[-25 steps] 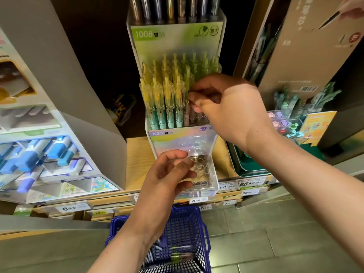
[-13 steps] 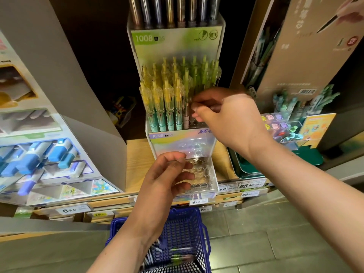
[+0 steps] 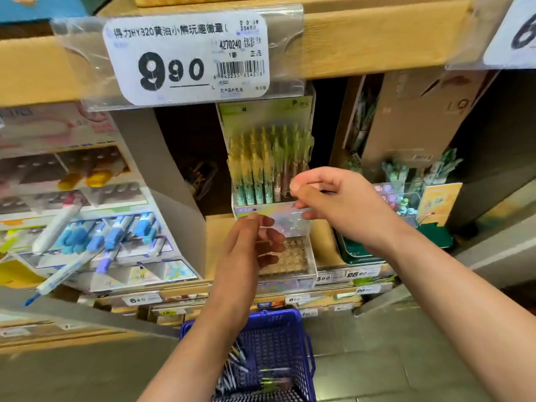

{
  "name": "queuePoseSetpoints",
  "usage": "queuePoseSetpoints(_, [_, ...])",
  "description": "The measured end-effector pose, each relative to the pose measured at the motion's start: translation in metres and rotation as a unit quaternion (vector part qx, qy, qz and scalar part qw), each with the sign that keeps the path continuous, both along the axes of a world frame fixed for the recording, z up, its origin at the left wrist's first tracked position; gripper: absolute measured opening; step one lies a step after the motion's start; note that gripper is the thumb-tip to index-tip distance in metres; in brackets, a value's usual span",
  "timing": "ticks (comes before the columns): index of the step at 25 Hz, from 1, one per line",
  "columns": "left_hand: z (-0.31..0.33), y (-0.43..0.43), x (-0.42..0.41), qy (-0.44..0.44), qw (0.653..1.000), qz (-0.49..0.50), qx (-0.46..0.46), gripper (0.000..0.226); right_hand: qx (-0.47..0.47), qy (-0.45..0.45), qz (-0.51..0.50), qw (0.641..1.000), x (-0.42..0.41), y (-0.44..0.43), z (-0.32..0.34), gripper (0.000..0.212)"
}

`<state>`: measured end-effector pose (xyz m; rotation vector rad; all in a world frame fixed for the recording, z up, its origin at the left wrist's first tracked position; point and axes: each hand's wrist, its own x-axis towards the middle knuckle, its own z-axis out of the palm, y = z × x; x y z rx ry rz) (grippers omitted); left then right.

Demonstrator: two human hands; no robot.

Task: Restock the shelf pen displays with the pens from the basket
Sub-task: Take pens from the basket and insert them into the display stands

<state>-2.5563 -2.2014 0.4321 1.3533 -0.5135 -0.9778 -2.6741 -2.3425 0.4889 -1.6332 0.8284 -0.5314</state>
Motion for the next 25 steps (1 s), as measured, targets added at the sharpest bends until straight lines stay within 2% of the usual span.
queuePoseSetpoints(2, [0.005, 0.013, 0.001, 0.010, 1.000, 0.006, -0.011, 0.033, 0.014, -0.023, 0.021, 0.999, -0.012, 0.017, -0.001, 0.010])
queuePoseSetpoints(5, [-0.004, 0.039, 0.003, 0.069, 0.997, 0.010, -0.042, 0.032, 0.036, -0.038, 0.046, 0.998, -0.022, 0.049, -0.019, 0.016])
queuePoseSetpoints(9, [-0.048, 0.081, 0.003, 0.103, 0.994, 0.040, -0.009, 0.024, 0.100, -0.054, 0.044, 0.993, -0.023, 0.089, -0.070, 0.017])
queuePoseSetpoints(11, [-0.077, 0.101, 0.006, 0.114, 0.992, 0.053, 0.019, 0.022, 0.132, -0.049, 0.036, 0.989, -0.021, 0.105, -0.102, 0.019])
queuePoseSetpoints(15, [-0.141, 0.142, 0.013, 0.129, 0.987, 0.065, 0.071, 0.034, 0.177, -0.002, 0.030, 0.984, -0.020, 0.144, -0.179, 0.018])
queuePoseSetpoints(20, [-0.229, 0.206, 0.011, 0.116, 0.980, 0.076, 0.141, 0.013, 0.207, 0.093, 0.050, 0.973, -0.023, 0.201, -0.282, 0.014])
queuePoseSetpoints(25, [-0.347, 0.238, 0.013, 0.104, 0.976, 0.067, 0.179, 0.005, 0.218, 0.131, 0.032, 0.967, -0.033, 0.231, -0.402, 0.012])
